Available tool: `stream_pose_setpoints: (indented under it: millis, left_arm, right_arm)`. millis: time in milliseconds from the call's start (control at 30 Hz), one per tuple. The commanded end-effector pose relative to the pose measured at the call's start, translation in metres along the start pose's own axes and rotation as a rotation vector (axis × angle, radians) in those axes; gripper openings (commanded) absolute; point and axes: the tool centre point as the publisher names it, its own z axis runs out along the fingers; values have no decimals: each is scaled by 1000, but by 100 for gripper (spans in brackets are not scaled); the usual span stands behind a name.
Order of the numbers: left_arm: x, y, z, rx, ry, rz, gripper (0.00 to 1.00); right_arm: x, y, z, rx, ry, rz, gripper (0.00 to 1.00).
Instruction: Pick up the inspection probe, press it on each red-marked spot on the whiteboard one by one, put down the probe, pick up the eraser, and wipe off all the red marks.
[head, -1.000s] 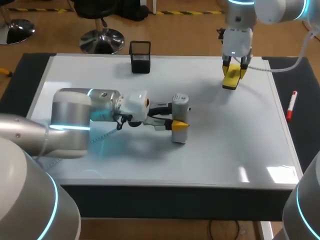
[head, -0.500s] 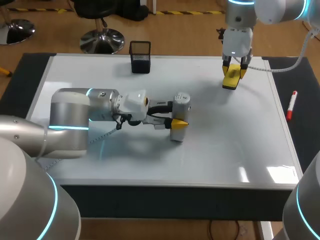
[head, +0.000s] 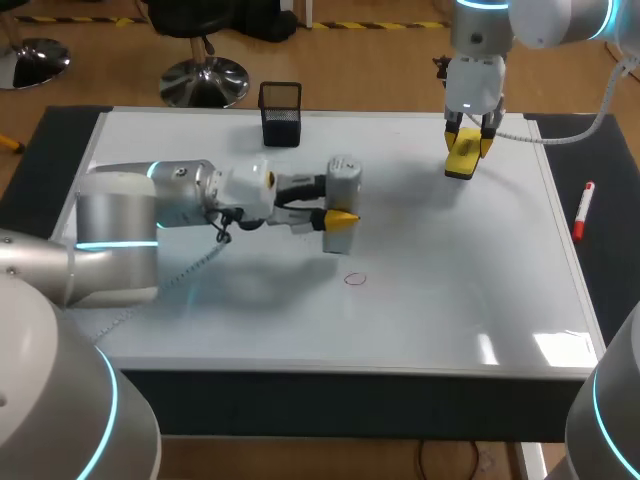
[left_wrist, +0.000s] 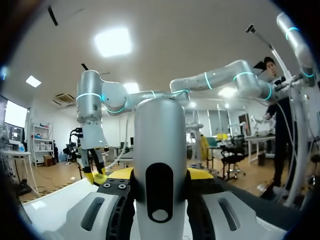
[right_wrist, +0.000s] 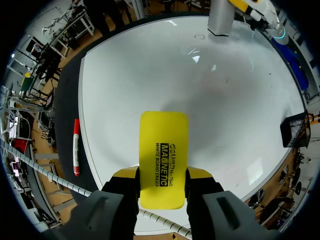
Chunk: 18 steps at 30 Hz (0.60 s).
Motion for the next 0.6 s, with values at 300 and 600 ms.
stream_pose_setpoints:
  millis: [300,600]
  left_arm:
    - [-20,-30,-47,-14,-121,28,0]
    - [-54,-42,-90,-13,-264,43,0]
  right_arm:
    - [1,0,-1,3,2,-1,0]
    - [1,0,-1,3,2,-1,0]
